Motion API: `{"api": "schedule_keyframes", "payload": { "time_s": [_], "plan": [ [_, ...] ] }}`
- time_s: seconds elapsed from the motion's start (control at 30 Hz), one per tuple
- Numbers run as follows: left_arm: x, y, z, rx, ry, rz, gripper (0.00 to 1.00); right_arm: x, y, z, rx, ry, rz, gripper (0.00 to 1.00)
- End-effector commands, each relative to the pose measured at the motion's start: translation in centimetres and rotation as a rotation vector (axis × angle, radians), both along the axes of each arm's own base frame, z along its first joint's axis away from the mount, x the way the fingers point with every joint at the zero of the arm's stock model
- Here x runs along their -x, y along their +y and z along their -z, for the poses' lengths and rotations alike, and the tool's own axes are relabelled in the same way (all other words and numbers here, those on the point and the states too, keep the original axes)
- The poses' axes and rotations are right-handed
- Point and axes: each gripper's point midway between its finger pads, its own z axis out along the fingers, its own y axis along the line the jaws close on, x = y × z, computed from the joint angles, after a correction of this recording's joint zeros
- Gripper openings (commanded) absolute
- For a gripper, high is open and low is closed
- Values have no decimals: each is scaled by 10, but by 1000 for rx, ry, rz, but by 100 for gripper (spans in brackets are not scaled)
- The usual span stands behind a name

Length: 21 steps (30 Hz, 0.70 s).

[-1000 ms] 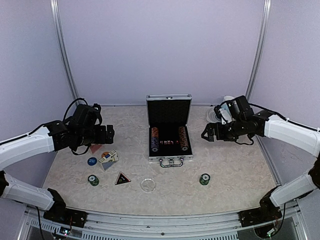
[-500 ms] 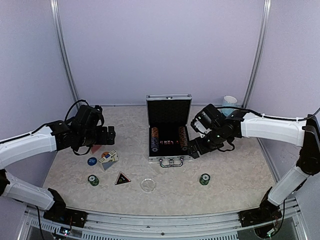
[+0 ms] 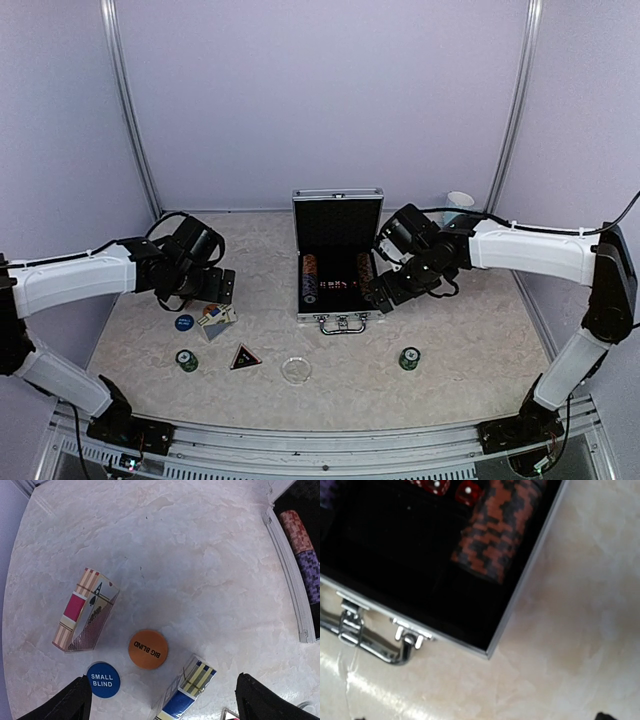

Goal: Pack up texas hold em set
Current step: Pick up the poker case from the center of the board.

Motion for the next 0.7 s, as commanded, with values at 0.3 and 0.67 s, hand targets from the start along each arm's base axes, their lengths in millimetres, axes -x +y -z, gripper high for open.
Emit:
{"api": "schedule_keyframes", "payload": {
  "time_s": [0.3,0.67],
  "plan": [
    [24,-17,32,-118,207,165,85,-4,-1,6,62,-60,-65,99],
    [20,-14,56,-203,305,181,82,-3,-11,0,81,-96,-70,99]
  ]
}}
